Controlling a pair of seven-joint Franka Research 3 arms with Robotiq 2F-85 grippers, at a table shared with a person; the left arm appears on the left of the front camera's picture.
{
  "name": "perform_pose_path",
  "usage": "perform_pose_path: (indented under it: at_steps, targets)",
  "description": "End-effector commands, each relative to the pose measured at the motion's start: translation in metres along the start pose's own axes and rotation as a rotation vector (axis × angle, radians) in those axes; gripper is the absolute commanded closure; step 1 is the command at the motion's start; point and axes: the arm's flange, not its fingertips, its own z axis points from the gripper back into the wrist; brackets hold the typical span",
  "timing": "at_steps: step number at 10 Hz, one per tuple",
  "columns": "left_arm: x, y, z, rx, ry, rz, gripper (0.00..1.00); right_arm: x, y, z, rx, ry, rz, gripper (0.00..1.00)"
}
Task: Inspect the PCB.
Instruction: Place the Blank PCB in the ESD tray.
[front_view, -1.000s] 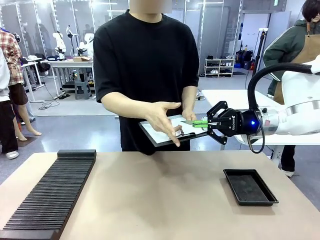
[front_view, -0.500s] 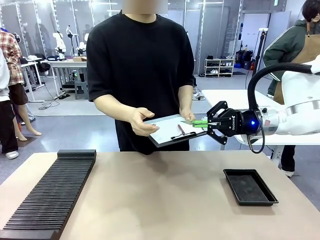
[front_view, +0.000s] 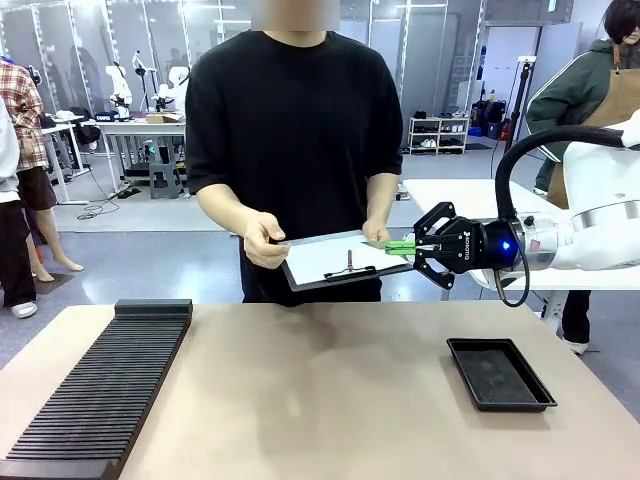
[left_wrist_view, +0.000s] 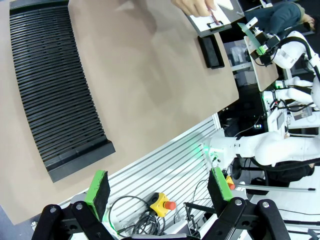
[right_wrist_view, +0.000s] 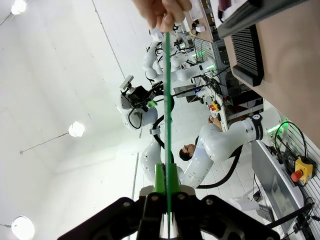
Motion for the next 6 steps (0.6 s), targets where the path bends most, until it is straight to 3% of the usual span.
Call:
perform_pose_path:
  at_steps: [1,3,6]
  targets:
    - [0.003,-0.002,0.003,0.006,0.008,0.002,0.0,-0.001,0.001,-0.001,-0.003,0.001,0.004,1.0]
    - [0.003,-0.002,0.003,0.006,0.008,0.002,0.0,-0.017,0.017,0.003,-0.029,0.0,0.044,0.97]
    - [0.003,-0.002,0.003,0.006,0.008,0.002,0.0,-0.074,0.021,0.028,-0.353,-0.134,0.185,0.97]
